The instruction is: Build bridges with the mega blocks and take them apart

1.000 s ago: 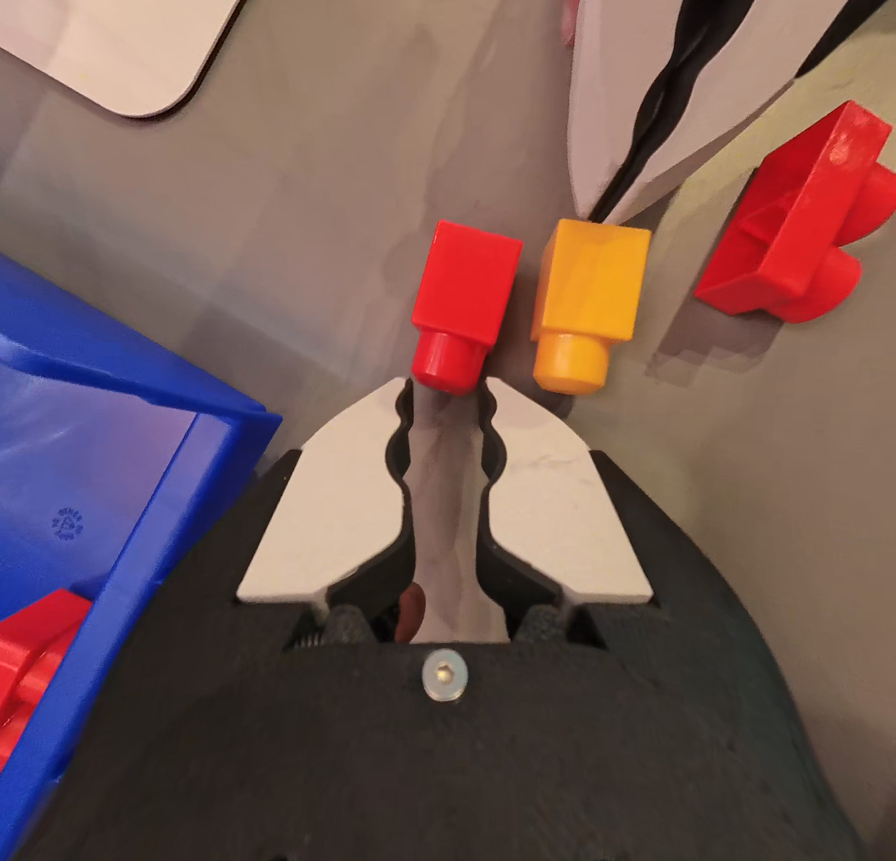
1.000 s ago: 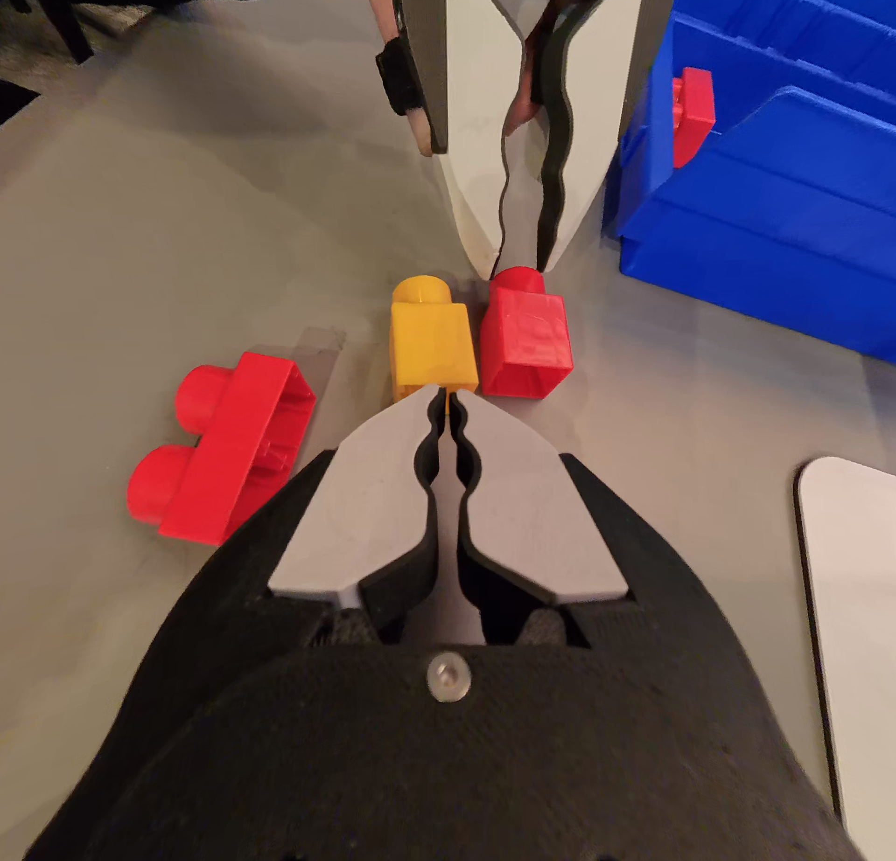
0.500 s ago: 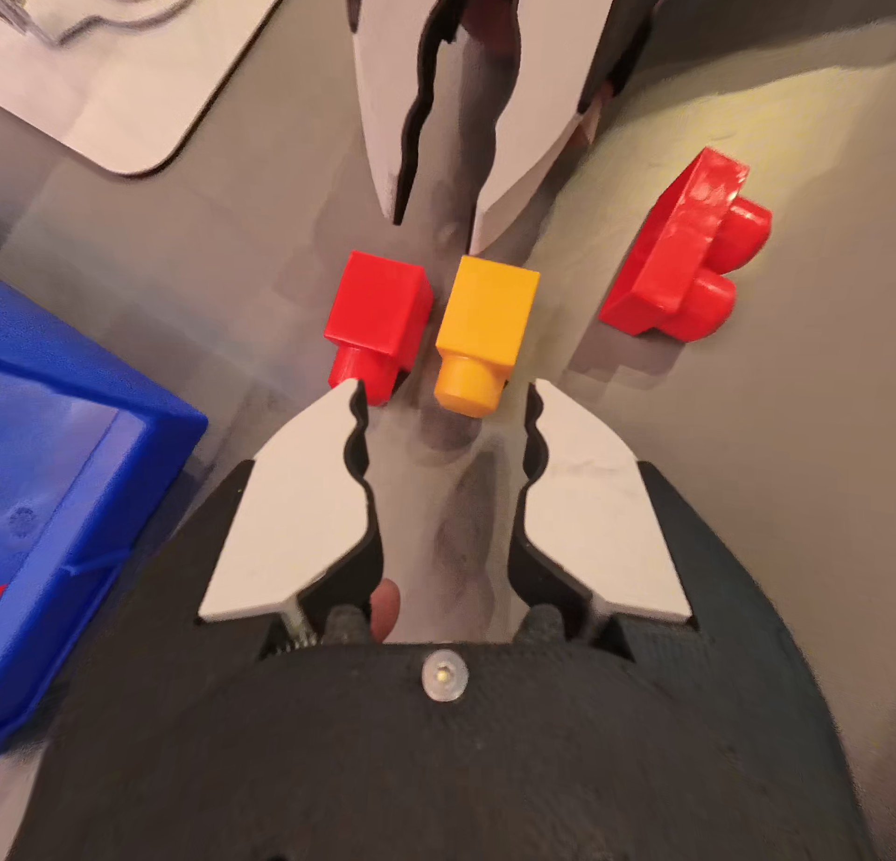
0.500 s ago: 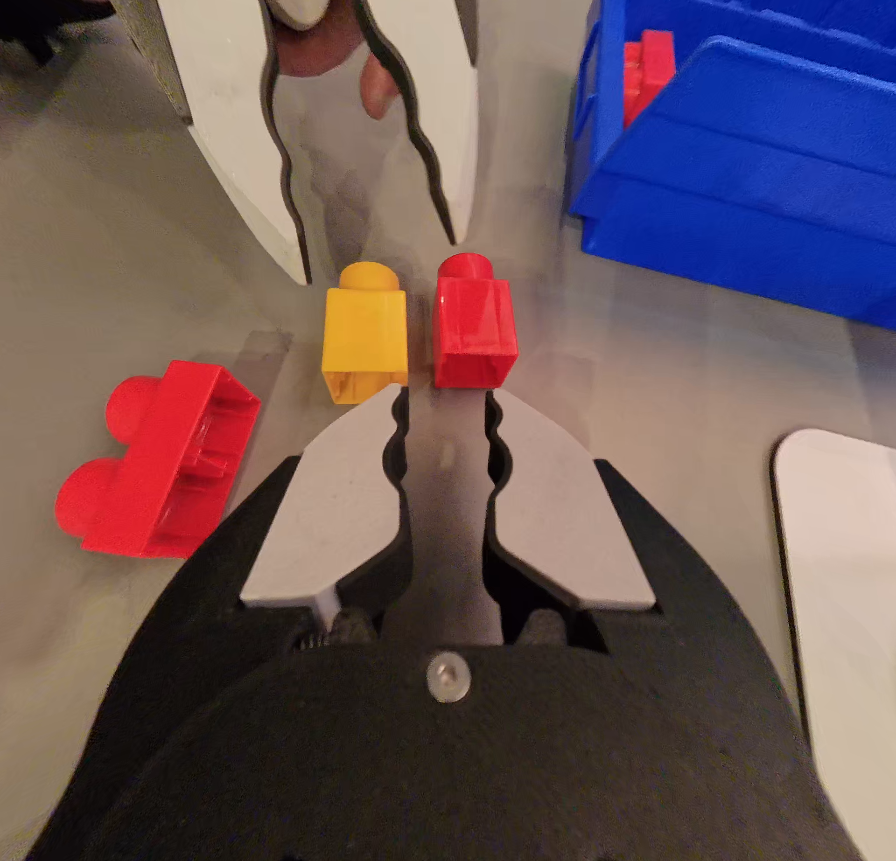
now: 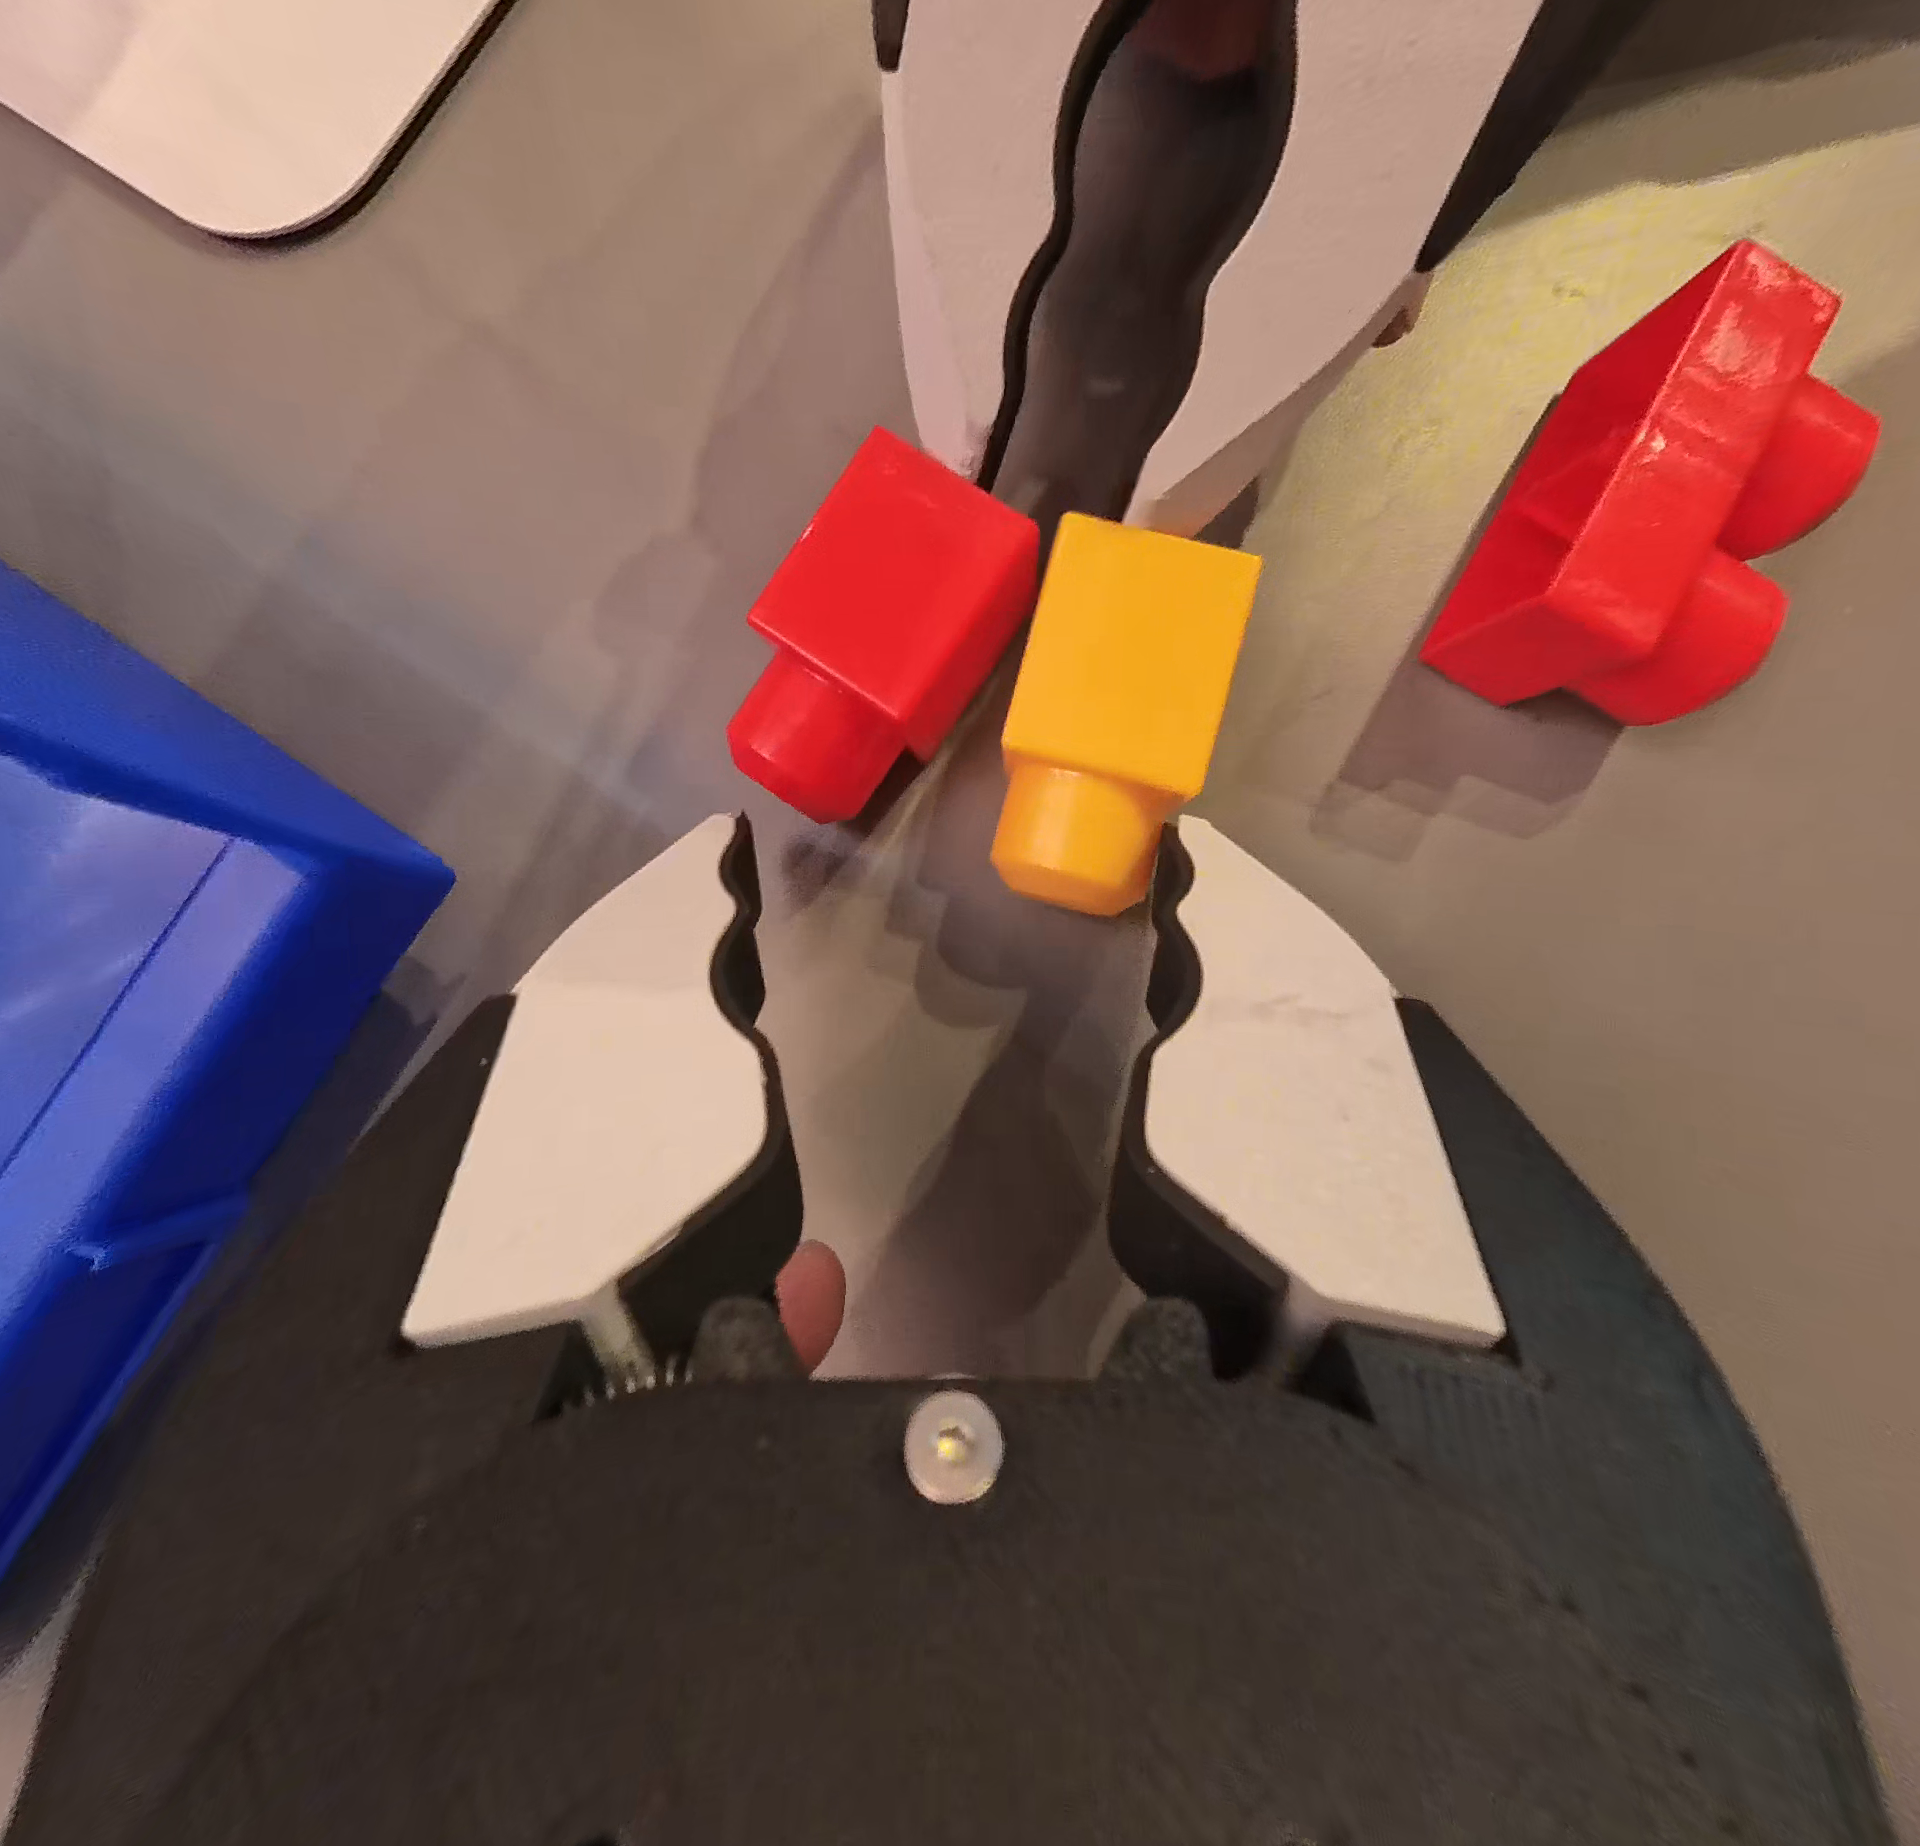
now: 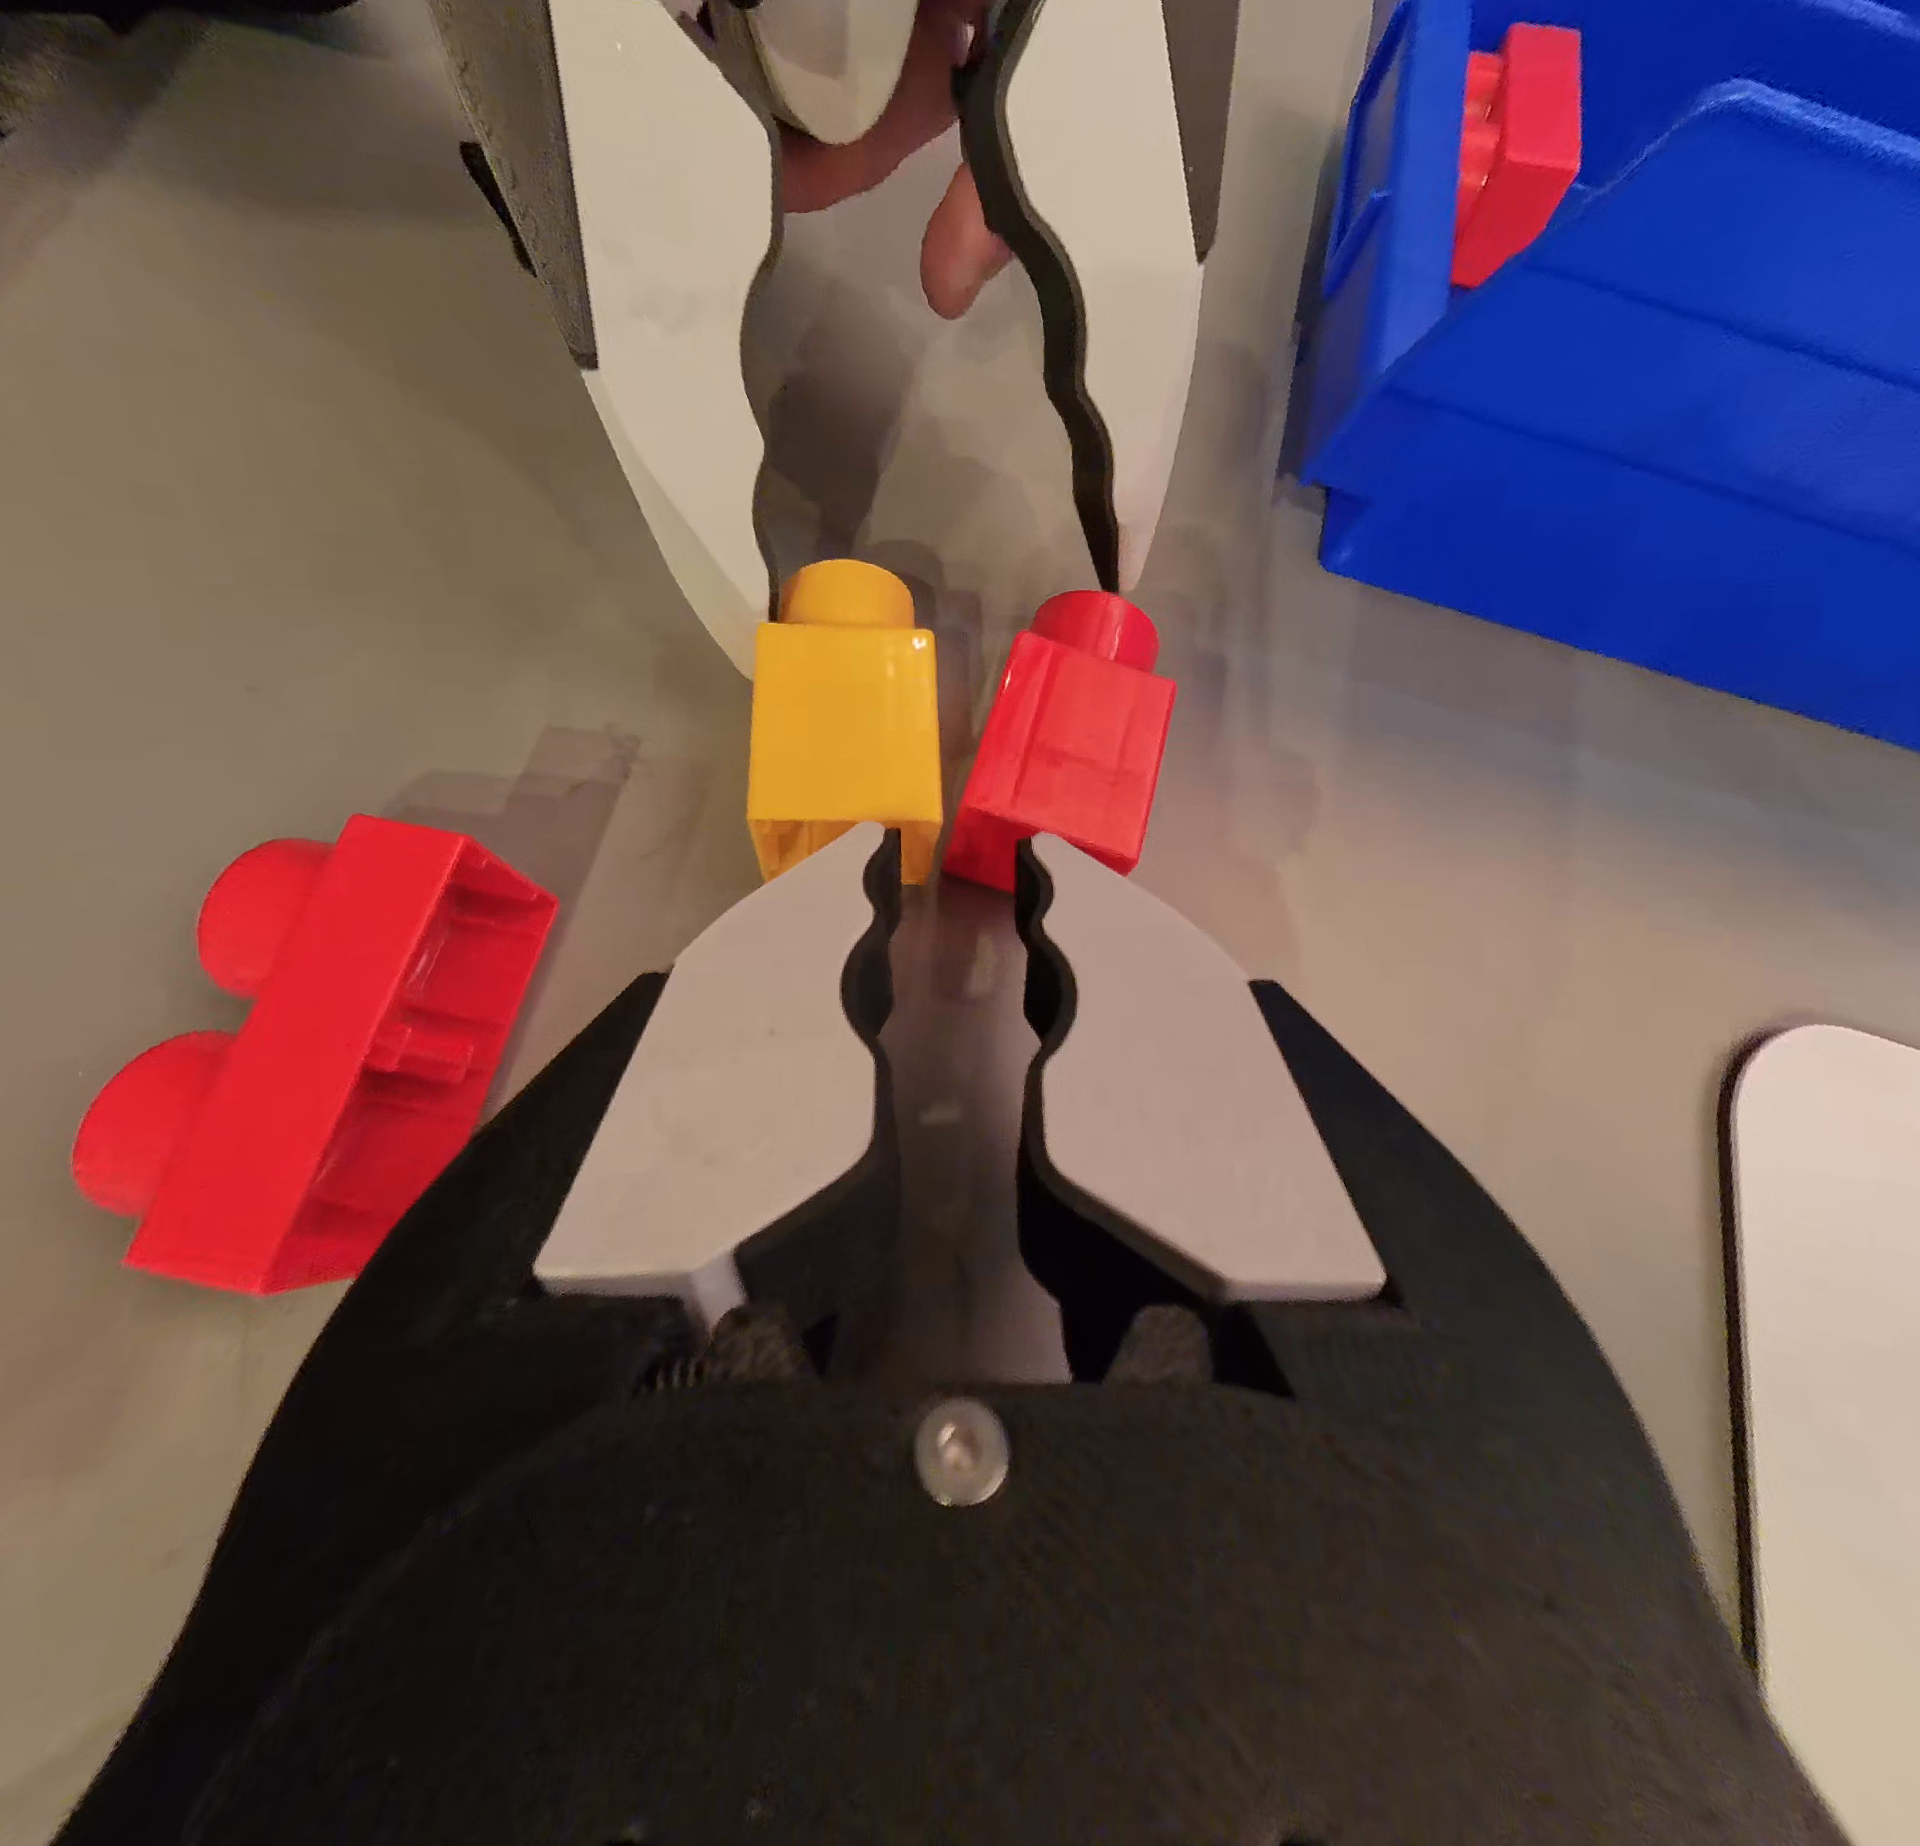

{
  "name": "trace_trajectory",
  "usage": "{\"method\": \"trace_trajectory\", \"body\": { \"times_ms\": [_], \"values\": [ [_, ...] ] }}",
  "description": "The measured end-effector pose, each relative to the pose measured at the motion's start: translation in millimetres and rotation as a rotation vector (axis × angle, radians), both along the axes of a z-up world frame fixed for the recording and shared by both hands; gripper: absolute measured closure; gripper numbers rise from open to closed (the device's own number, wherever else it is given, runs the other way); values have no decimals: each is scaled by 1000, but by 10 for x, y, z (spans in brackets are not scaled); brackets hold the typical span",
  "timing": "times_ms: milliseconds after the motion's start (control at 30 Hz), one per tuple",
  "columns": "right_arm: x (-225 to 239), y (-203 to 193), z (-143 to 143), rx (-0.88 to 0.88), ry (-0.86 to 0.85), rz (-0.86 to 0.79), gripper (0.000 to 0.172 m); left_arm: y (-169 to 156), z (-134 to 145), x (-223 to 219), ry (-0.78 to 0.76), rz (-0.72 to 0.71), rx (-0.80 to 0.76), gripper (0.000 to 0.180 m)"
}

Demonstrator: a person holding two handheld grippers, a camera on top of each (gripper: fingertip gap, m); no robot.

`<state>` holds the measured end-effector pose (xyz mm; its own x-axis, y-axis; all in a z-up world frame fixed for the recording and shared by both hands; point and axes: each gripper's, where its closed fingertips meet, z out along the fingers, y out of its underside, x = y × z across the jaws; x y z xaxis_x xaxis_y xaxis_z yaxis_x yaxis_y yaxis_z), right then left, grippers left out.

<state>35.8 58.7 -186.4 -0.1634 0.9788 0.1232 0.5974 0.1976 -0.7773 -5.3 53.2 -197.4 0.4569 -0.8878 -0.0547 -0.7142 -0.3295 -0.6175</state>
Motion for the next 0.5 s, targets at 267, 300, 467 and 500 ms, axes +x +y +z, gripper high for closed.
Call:
{"method": "trace_trajectory", "body": {
  "times_ms": [267, 300, 467, 500],
  "values": [
    [-16, 0, -18, -3, -14, 2, 156, 1, -35, 45, 0, -41, 0, 117],
    [-16, -1, -19, -1, -14, 2, 157, -4, -37, 42, 5, -43, 3, 118],
    [2, 7, -30, -2, -23, 1, 159, -74, -10, 67, -5, -76, -1, 133],
    [0, 4, -23, -7, -19, 3, 159, -75, -12, 67, -4, -75, -1, 132]
  ]
}}
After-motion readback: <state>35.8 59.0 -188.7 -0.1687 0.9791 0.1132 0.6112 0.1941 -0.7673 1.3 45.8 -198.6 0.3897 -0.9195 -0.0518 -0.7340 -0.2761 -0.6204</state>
